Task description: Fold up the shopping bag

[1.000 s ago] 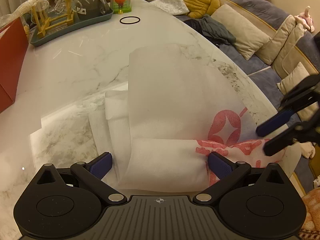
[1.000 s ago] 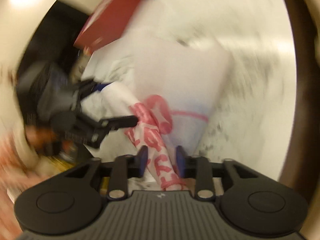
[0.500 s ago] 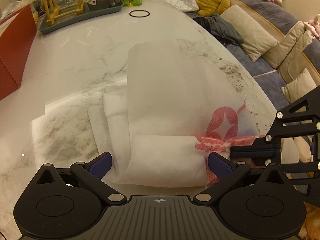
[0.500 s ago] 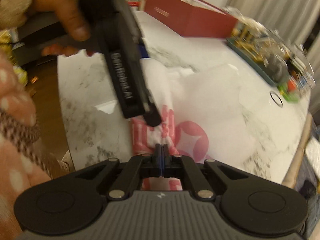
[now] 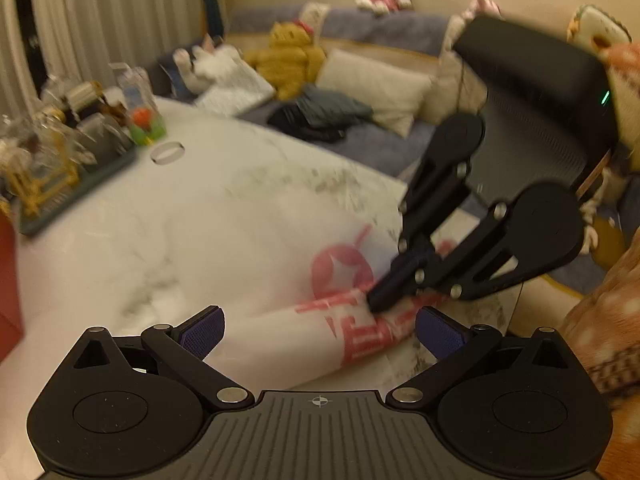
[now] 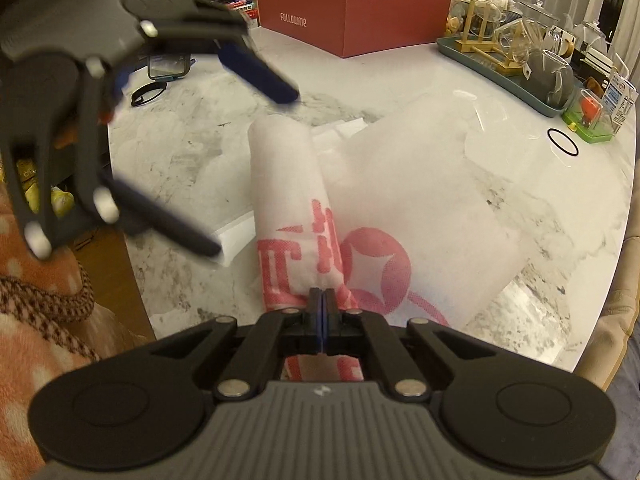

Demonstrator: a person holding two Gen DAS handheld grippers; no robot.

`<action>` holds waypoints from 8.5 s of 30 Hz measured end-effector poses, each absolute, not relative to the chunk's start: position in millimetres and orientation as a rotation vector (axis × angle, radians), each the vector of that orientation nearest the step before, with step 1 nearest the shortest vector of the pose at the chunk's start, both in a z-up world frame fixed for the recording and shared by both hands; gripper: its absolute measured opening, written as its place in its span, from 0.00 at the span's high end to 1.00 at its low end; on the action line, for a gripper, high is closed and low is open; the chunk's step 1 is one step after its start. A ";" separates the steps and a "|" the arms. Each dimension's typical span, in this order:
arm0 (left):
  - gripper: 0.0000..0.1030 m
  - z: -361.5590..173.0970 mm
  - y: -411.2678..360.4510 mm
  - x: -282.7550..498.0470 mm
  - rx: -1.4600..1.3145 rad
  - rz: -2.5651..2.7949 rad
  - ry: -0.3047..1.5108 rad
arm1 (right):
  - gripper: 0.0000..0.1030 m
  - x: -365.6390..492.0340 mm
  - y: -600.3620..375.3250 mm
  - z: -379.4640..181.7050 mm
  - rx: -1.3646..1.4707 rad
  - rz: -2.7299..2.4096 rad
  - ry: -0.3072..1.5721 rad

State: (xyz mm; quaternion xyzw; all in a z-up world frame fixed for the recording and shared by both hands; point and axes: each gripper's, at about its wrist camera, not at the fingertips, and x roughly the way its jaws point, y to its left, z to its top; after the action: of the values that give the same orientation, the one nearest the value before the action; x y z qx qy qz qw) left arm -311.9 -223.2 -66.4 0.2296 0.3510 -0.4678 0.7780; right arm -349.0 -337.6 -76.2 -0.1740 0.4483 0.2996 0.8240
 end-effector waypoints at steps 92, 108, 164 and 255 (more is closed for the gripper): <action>0.00 -36.8 -217.1 -277.1 0.429 -0.739 0.893 | 0.78 -294.2 -462.7 -129.9 0.794 0.680 1.279; 0.00 -82.6 -271.0 -257.5 0.506 -0.679 0.950 | 0.73 -294.6 -443.9 -101.4 0.564 0.620 1.249; 0.00 -75.4 -276.1 -263.9 0.513 -0.718 0.893 | 0.73 -298.9 -433.7 -83.9 0.271 0.689 1.159; 0.63 -87.2 -225.8 -281.9 0.505 -0.741 1.035 | 0.67 -5.8 -382.2 -86.0 -0.200 0.317 1.029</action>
State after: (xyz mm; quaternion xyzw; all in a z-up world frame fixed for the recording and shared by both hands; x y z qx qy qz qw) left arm -281.9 -225.8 -87.2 0.2332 0.4782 -0.3423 0.7745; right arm -5.8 -382.2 -86.0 -0.0953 0.4893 0.1507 0.8537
